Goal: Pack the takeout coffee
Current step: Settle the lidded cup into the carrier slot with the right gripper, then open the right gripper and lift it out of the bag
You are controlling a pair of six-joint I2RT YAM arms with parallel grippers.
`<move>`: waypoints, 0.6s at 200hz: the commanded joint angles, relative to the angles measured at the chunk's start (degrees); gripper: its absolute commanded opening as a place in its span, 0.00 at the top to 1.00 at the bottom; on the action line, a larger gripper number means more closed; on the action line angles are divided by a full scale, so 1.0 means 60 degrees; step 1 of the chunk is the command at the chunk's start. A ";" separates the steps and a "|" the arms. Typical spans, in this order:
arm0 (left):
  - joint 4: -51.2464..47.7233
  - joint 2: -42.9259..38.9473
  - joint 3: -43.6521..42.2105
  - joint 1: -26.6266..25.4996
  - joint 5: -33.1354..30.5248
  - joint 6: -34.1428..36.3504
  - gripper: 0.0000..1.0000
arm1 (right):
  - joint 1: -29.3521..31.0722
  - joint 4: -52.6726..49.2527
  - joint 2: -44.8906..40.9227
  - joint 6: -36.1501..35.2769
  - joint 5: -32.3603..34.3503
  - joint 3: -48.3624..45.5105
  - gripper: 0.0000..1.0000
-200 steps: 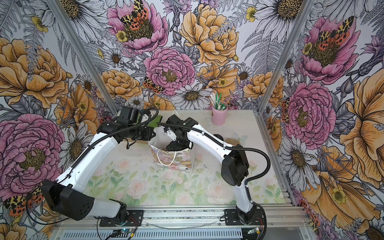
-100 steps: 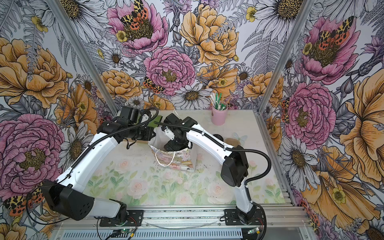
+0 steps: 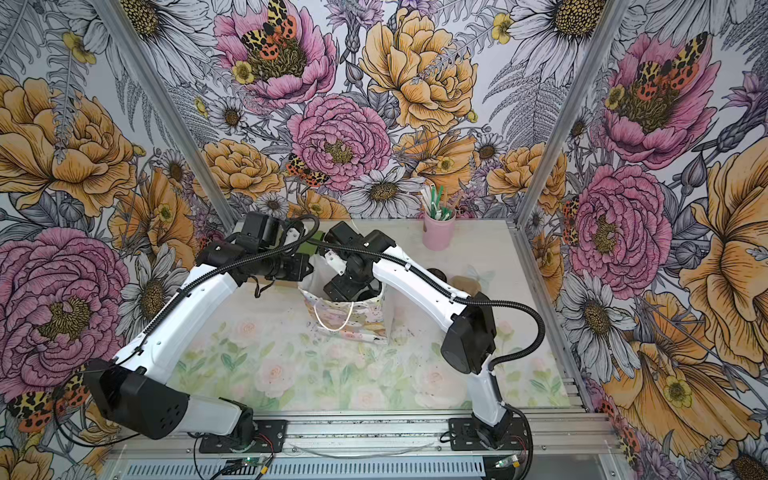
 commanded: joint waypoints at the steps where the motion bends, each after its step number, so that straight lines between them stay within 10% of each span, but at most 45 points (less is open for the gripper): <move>1: 0.0024 0.0081 0.0201 -0.0055 -0.0061 0.0053 0.97 | 0.0076 0.0083 -0.0014 0.0037 0.0087 0.0342 0.01; 120: 0.0035 0.0110 0.0186 -0.0084 -0.0083 0.0055 0.97 | 0.0076 0.0095 -0.0444 0.0025 0.0287 0.0920 0.01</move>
